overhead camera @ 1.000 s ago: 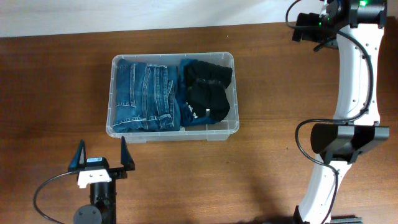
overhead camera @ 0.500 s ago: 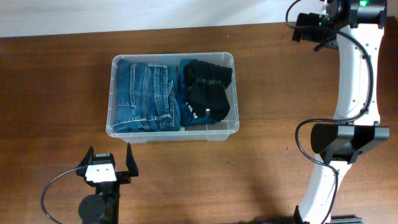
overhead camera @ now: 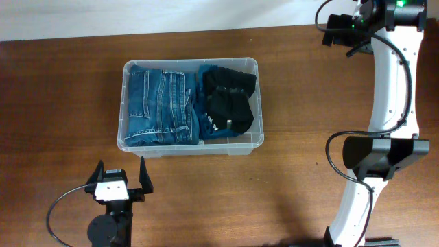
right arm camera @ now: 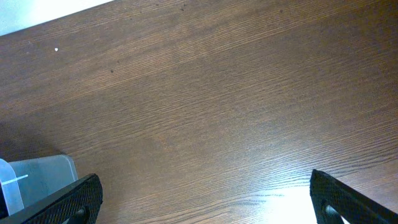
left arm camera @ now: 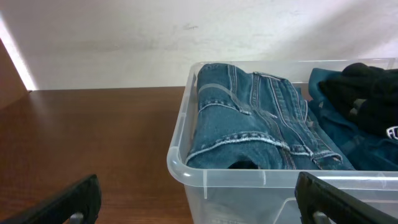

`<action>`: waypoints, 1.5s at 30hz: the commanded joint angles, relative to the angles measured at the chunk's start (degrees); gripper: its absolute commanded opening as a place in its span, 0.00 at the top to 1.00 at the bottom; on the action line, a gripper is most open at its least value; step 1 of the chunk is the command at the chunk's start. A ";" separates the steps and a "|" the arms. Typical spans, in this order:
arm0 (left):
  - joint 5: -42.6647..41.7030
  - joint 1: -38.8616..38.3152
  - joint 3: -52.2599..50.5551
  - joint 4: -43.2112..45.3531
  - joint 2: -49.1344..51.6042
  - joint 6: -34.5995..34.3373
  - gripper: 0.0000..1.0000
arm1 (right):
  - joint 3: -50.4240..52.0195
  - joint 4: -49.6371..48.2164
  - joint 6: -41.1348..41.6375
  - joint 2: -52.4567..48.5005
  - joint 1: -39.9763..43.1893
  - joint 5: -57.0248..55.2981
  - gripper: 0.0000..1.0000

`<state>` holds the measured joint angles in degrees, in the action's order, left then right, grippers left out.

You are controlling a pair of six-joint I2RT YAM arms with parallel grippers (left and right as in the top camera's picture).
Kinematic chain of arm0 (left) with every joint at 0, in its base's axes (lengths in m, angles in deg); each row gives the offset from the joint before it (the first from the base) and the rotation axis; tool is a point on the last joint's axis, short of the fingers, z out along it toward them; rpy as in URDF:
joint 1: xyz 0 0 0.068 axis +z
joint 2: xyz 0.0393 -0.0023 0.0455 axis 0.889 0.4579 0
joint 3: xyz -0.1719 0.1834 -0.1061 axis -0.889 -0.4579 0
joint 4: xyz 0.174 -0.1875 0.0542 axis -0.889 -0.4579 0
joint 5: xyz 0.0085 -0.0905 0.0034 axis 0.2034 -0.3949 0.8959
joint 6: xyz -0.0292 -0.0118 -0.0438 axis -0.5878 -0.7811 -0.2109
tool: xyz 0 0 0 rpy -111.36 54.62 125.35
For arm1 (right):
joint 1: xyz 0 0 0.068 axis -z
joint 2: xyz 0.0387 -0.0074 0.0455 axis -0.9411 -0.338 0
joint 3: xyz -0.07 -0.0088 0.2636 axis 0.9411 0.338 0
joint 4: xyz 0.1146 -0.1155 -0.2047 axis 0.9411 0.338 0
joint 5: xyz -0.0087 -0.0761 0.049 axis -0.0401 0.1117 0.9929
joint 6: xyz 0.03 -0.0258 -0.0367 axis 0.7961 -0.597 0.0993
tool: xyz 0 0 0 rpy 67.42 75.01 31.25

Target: Pack container

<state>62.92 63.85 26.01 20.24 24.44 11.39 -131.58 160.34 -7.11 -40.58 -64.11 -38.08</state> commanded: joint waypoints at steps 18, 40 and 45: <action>-0.87 0.13 -0.46 0.04 -0.44 -0.17 0.01 | -0.79 -0.02 0.22 0.13 0.00 -0.09 0.02; -0.87 0.13 -0.46 0.04 -0.44 -0.17 0.01 | 2.43 -7.06 0.20 16.44 -2.05 -0.09 0.02; -0.87 0.13 -0.46 0.04 -0.44 -0.17 0.01 | 17.92 -26.16 -4.87 29.11 -5.07 0.63 0.02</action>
<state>62.92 63.85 26.01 20.24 24.44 11.39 -121.00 139.22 -8.35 -18.46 -67.06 -38.06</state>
